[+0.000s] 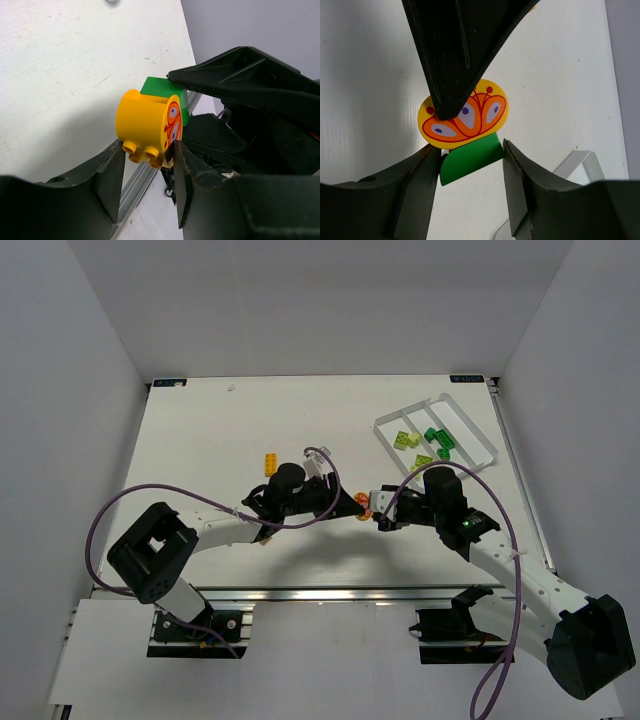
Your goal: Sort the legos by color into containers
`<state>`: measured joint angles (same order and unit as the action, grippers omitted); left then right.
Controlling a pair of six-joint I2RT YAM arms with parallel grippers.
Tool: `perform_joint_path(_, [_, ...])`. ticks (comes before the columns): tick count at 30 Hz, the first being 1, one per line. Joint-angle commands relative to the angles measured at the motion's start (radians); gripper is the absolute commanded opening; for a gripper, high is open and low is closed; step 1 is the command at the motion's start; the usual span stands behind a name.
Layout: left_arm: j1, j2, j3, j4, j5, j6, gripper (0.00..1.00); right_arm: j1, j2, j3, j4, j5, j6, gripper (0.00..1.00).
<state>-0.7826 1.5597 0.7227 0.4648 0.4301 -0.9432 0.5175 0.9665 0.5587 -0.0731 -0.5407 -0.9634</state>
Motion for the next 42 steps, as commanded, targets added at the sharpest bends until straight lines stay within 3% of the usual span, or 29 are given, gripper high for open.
perform_joint_path(1, [0.009, -0.076, 0.014, -0.020, -0.030, 0.049, 0.16, 0.006, -0.012, -0.014, 0.048, 0.008, -0.009, 0.00])
perform_joint_path(7, [0.042, -0.110, -0.002, -0.061, -0.062, 0.070, 0.10, 0.001, -0.003, -0.011, 0.052, 0.022, 0.005, 0.00])
perform_joint_path(24, [0.078, -0.164, -0.022, -0.153, -0.097, 0.130, 0.09, -0.013, 0.026, -0.011, 0.120, 0.136, 0.081, 0.00])
perform_joint_path(31, [0.078, -0.286, 0.012, -0.331, -0.155, 0.273, 0.09, -0.132, 0.142, 0.088, 0.167, 0.278, 0.193, 0.00])
perform_joint_path(42, [0.078, -0.481, -0.045, -0.517, -0.159, 0.423, 0.10, -0.402, 0.512, 0.447, 0.029, 0.251, 0.328, 0.00])
